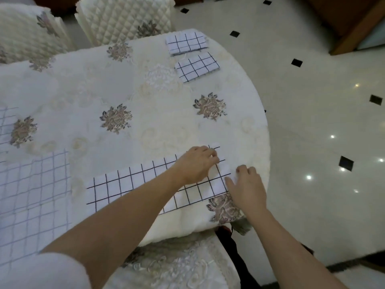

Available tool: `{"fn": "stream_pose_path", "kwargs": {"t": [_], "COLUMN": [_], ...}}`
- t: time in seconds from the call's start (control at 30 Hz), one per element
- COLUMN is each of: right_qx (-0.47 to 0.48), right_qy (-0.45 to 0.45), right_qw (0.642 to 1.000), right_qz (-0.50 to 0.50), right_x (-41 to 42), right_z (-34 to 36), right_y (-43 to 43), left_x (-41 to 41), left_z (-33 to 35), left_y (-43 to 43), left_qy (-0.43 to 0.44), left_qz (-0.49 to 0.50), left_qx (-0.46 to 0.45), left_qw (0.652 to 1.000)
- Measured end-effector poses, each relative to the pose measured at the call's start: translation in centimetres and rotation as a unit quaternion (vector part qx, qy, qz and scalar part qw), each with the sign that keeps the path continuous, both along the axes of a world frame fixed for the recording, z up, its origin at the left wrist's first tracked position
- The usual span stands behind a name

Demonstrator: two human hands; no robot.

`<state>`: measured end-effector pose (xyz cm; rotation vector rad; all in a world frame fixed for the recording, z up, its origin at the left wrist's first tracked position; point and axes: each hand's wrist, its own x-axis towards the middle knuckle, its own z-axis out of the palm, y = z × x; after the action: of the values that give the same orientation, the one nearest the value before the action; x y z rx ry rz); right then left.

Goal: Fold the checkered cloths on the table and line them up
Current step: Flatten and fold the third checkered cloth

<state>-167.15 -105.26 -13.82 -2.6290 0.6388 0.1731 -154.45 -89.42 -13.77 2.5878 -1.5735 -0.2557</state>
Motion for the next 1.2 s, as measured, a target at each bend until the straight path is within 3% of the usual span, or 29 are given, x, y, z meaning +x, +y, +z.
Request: {"fn": "stream_pose_path", "kwargs": {"t": [0.13,0.27,0.43,0.73,0.83,1.0,1.1,1.2], "right_qx": [-0.018,-0.019,0.077,0.155,0.156,0.155,0.201,0.239], "right_qy": [0.038,0.067,0.098,0.065,0.053,0.030,0.017,0.018], "right_qw": [0.999,0.996,0.985,0.982,0.985,0.984,0.973,0.964], "right_qz": [-0.014,-0.046,-0.118,-0.082,-0.058,-0.085,-0.116,-0.119], "right_x": [0.7,1.4,1.8,1.8,1.7,2.2,2.7,3.4], "right_z": [0.2,0.0,-0.2,-0.1,0.6,1.0,1.1,1.3], "right_y": [0.2,0.6,0.8,-0.4,-1.4,-3.8,-4.9,-5.6], "left_x": [0.9,1.5,2.1,3.3,4.0,5.3,5.7,6.0], "left_z": [-0.4,-0.3,0.7,1.6,1.4,1.1,1.7,2.0], "left_y": [-2.9,-4.2,-5.1,-6.2,-7.0,-9.5,-10.9,-11.2], "left_qy": [0.000,-0.014,0.008,0.031,0.029,0.028,0.015,0.011], "left_qz": [-0.080,-0.099,-0.116,-0.148,-0.177,-0.193,-0.186,-0.183], "left_qx": [0.030,0.049,0.084,0.126,0.092,0.099,0.139,0.122], "left_qw": [0.996,0.994,0.990,0.981,0.980,0.976,0.973,0.975]}}
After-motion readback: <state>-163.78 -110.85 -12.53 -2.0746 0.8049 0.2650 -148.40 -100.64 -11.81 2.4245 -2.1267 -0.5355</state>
